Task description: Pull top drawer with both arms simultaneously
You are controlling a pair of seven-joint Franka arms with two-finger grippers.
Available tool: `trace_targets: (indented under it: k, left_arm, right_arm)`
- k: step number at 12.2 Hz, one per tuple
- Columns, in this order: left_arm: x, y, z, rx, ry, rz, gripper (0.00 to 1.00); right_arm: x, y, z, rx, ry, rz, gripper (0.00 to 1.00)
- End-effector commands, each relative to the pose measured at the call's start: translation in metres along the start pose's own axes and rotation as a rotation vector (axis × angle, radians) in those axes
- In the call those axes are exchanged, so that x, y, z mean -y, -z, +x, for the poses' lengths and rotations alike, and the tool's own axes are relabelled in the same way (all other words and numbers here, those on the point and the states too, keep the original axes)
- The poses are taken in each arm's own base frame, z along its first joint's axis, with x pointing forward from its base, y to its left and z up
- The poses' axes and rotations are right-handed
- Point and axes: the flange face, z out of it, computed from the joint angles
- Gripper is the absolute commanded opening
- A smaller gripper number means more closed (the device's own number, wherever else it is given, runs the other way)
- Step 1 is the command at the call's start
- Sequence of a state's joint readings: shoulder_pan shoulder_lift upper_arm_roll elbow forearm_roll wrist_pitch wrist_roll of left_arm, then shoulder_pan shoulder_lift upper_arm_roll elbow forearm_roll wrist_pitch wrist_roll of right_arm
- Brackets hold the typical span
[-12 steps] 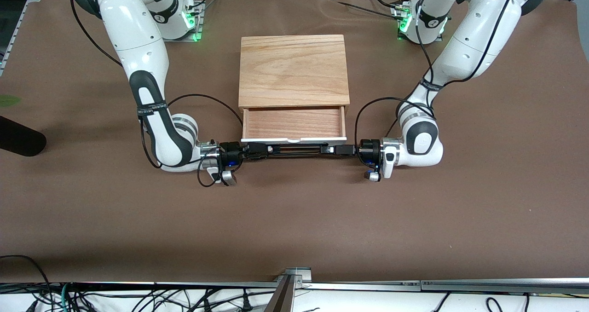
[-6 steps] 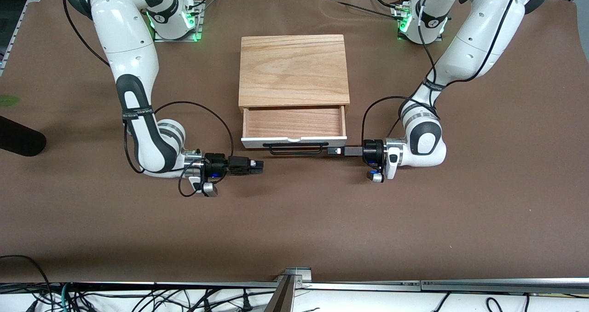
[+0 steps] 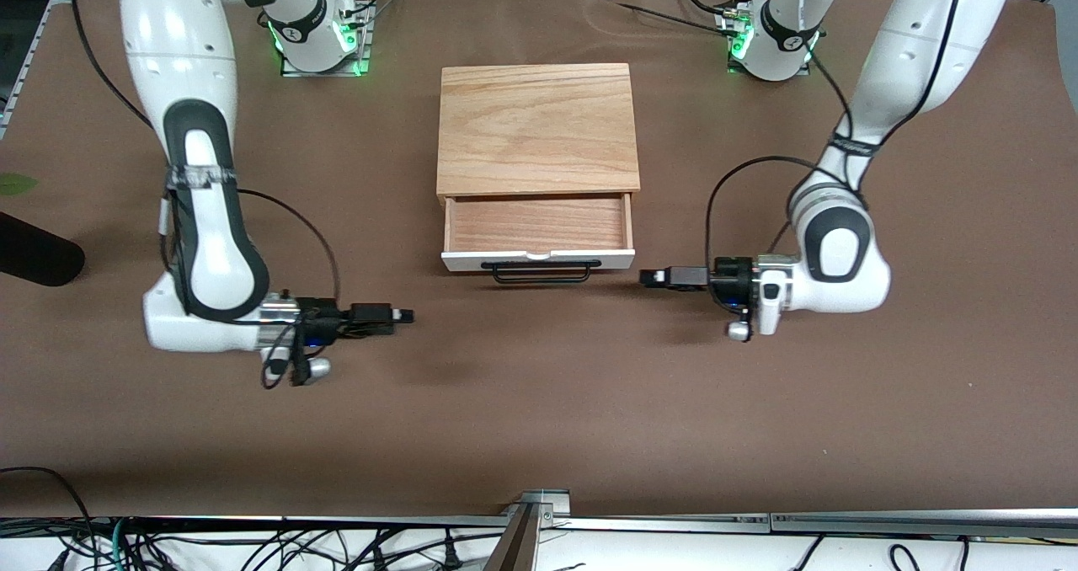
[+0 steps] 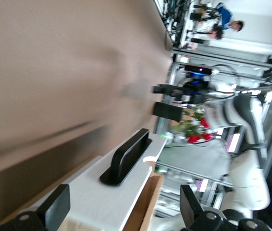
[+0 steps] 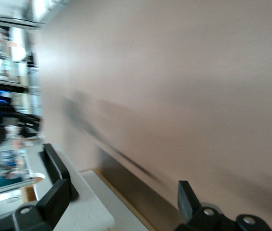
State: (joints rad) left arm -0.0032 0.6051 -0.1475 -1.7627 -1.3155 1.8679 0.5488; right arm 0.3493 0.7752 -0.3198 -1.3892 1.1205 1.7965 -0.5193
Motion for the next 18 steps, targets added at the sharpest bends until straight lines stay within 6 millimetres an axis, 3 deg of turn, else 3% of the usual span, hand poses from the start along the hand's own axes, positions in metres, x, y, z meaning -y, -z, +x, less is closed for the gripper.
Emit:
trace_targets:
  k: [1, 5, 8, 9, 10, 11, 13, 15, 18]
  left_arm:
    - [-0.033, 0.05, -0.027, -0.02, -0.071, 0.169, 1.0]
    - [-0.123, 0.11, -0.077, -0.02, -0.096, 0.563, 1.0]
    - [-0.182, 0.143, -0.117, -0.026, -0.192, 0.859, 1.0]
    - [-0.199, 0.153, -0.128, -0.025, -0.243, 0.965, 1.0]
    - [-0.212, 0.164, -0.138, -0.017, -0.27, 1.048, 1.0]
    - [-0.224, 0.174, -0.143, -0.007, -0.278, 1.1, 1.0]
    - [-0.253, 0.196, -0.151, -0.004, -0.287, 1.178, 1.0]
    - [-0.282, 0.216, -0.154, -0.037, -0.318, 1.32, 1.0]
    - [-0.297, 0.227, -0.154, -0.023, -0.39, 1.428, 1.0]
  right_arm:
    - [0.01, 0.067, -0.006, 0.023, 0.047, -0.235, 1.0]
    - [0.039, 0.156, -0.02, 0.133, 0.167, -0.617, 1.0]
    - [0.092, 0.221, -0.028, 0.232, 0.194, -0.823, 1.0]
    - [0.109, 0.244, -0.032, 0.225, 0.186, -0.859, 1.0]
    - [0.111, 0.271, -0.038, 0.185, 0.142, -0.885, 1.0]
    - [0.126, 0.298, -0.049, 0.129, 0.127, -0.883, 1.0]
    - [0.142, 0.331, -0.072, 0.067, 0.053, -0.87, 1.0]
    - [0.151, 0.342, -0.099, 0.091, 0.039, -0.895, 1.0]
    - [0.159, 0.33, -0.14, 0.054, -0.157, -0.928, 1.0]
